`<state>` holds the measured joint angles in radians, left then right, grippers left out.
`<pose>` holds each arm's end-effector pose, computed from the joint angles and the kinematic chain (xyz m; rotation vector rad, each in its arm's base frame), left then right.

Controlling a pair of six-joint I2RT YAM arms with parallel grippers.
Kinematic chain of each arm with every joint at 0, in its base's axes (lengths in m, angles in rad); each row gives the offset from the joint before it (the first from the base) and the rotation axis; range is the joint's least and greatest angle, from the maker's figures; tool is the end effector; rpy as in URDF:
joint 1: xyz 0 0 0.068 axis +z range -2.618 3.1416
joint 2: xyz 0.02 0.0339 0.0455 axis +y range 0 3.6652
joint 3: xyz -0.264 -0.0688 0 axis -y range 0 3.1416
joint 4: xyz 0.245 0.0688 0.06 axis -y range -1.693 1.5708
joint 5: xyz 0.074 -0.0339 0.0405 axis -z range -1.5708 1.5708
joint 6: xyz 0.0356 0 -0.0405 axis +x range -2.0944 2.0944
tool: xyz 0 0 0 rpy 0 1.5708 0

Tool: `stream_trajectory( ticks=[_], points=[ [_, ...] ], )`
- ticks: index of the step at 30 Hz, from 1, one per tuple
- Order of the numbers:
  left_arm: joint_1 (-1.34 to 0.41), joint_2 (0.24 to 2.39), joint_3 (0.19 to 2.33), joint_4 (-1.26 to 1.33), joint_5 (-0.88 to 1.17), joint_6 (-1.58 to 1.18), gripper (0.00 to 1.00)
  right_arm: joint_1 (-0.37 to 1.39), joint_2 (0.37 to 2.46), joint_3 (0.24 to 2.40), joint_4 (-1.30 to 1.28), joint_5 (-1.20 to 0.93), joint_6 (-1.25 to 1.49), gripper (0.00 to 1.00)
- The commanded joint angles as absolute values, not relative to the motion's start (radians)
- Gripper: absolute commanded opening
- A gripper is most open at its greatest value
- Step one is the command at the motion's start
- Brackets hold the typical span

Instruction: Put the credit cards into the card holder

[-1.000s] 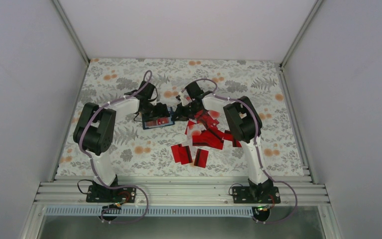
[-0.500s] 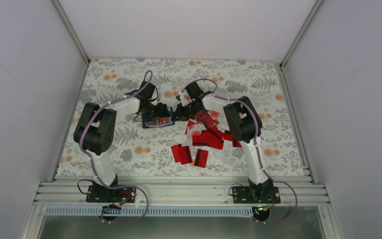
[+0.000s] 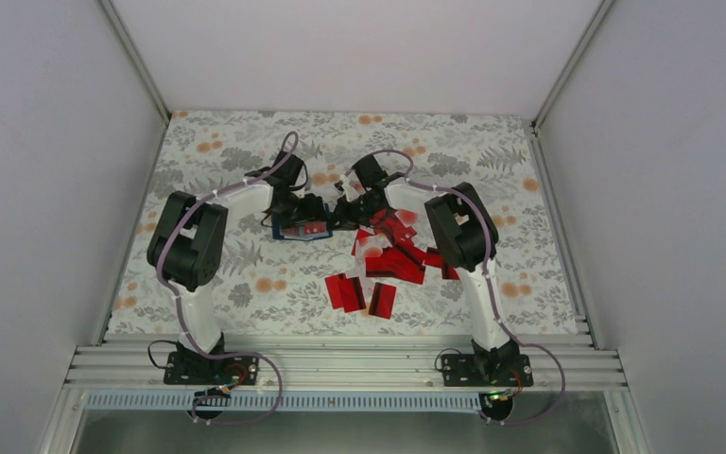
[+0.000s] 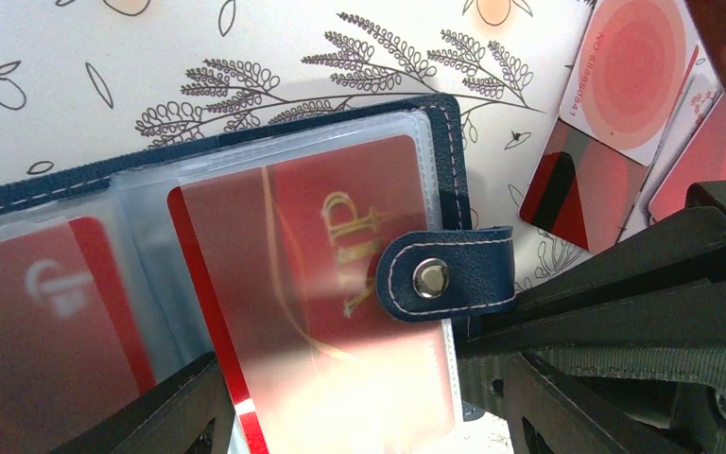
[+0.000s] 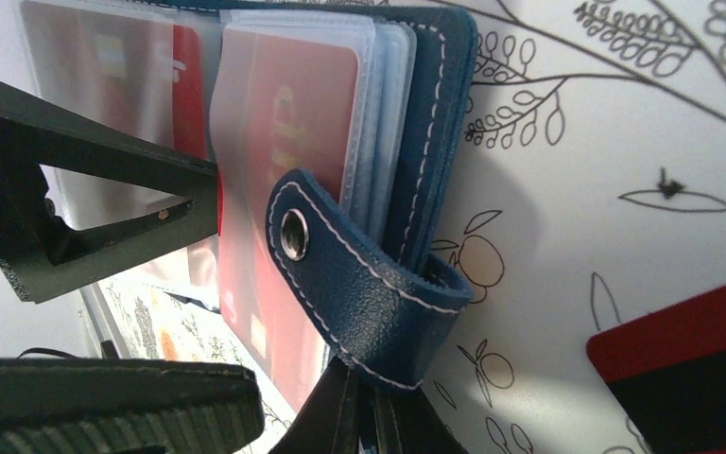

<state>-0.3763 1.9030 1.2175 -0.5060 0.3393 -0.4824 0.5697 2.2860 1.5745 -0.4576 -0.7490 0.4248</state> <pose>0.3431 -0.1483 0.1545 -0.0578 2.8625 -0.6743 0.3717 0.2669 0.1062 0.4339 -2.8269 -1.2617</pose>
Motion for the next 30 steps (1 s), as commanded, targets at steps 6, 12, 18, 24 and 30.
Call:
stream_trajectory(
  ticks=[6,12,18,24,30],
  points=[
    [-0.417,1.922,1.261,-0.615,0.298,-0.452,0.72,0.568,2.326,1.528,-0.579,-0.619,0.415,0.14],
    [-0.422,1.920,1.255,-0.648,0.257,-0.452,0.72,0.569,2.244,1.486,-0.581,-0.536,0.423,0.27],
    [-0.426,1.858,1.199,-0.609,0.286,-0.469,0.74,0.566,2.177,1.464,-0.621,-0.484,0.396,0.31],
    [-0.426,1.782,1.177,-0.612,0.290,-0.491,0.76,0.556,2.090,1.428,-0.652,-0.513,0.352,0.32],
    [-0.426,1.692,1.209,-0.684,0.319,-0.494,0.78,0.552,2.027,1.437,-0.644,-0.640,0.338,0.33]
  ],
)
